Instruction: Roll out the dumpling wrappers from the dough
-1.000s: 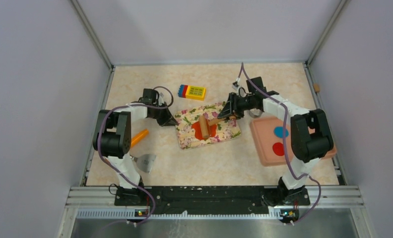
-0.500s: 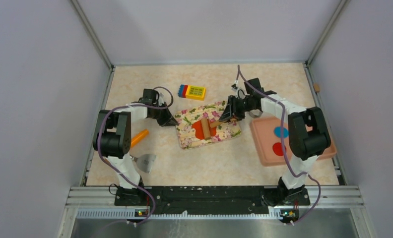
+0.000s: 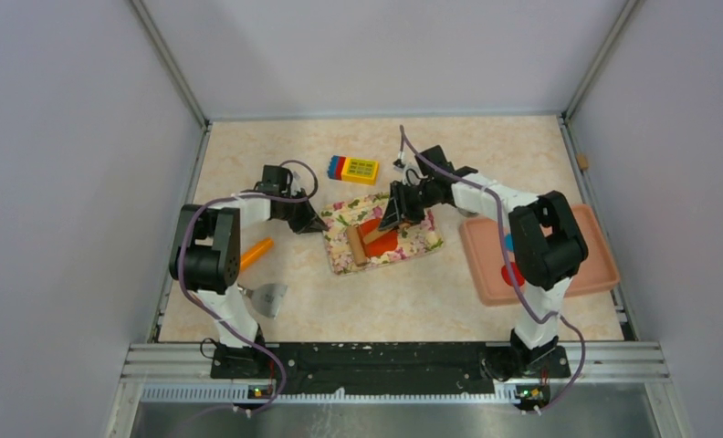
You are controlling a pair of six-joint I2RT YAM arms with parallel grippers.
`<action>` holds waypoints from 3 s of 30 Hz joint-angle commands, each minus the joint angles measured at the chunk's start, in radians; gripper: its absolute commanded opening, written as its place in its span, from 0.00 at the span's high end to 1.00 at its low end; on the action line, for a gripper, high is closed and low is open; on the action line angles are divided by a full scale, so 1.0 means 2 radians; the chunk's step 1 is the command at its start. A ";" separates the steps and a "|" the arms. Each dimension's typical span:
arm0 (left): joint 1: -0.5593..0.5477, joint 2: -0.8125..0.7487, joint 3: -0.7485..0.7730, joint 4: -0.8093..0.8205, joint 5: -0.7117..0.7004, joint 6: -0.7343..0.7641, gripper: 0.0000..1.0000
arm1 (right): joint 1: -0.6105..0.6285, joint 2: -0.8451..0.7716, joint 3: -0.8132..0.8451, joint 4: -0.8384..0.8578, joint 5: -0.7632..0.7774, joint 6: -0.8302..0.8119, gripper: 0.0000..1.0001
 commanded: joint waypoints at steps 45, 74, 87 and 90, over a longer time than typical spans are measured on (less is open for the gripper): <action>0.005 0.022 0.028 -0.048 -0.005 0.080 1.00 | -0.163 0.054 0.026 -0.161 0.108 -0.104 1.00; 0.004 0.024 0.029 -0.018 0.016 0.081 1.00 | 0.158 -0.155 0.102 -0.214 0.288 -0.574 1.00; 0.003 0.025 0.028 -0.013 0.020 0.080 1.00 | 0.220 -0.139 0.059 -0.119 0.373 -0.641 1.00; 0.003 0.026 0.030 -0.015 0.021 0.080 1.00 | 0.207 -0.111 0.112 -0.157 0.350 -0.570 1.00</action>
